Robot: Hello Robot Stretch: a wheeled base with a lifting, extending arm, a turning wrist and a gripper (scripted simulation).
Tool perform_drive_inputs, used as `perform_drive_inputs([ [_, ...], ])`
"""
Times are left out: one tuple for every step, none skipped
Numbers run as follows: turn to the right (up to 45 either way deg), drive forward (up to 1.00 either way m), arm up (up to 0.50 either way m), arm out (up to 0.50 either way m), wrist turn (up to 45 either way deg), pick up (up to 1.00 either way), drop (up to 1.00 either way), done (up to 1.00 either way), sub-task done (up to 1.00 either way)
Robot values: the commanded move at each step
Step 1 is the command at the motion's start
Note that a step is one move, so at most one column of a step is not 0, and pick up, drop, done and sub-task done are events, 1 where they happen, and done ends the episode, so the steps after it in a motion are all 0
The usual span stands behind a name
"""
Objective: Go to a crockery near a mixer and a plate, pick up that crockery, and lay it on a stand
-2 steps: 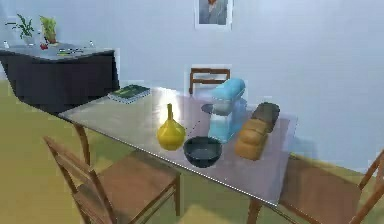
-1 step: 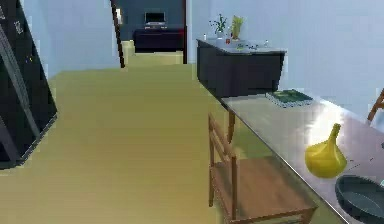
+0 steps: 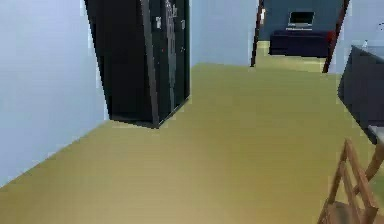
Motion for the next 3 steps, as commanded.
perform_drive_inputs([
  [45.0,0.0,0.0,0.0,0.0,0.0,0.0,0.0,0.0],
  [45.0,0.0,0.0,0.0,0.0,0.0,0.0,0.0,0.0],
  [12.0,0.0,0.0,0.0,0.0,0.0,0.0,0.0,0.0],
])
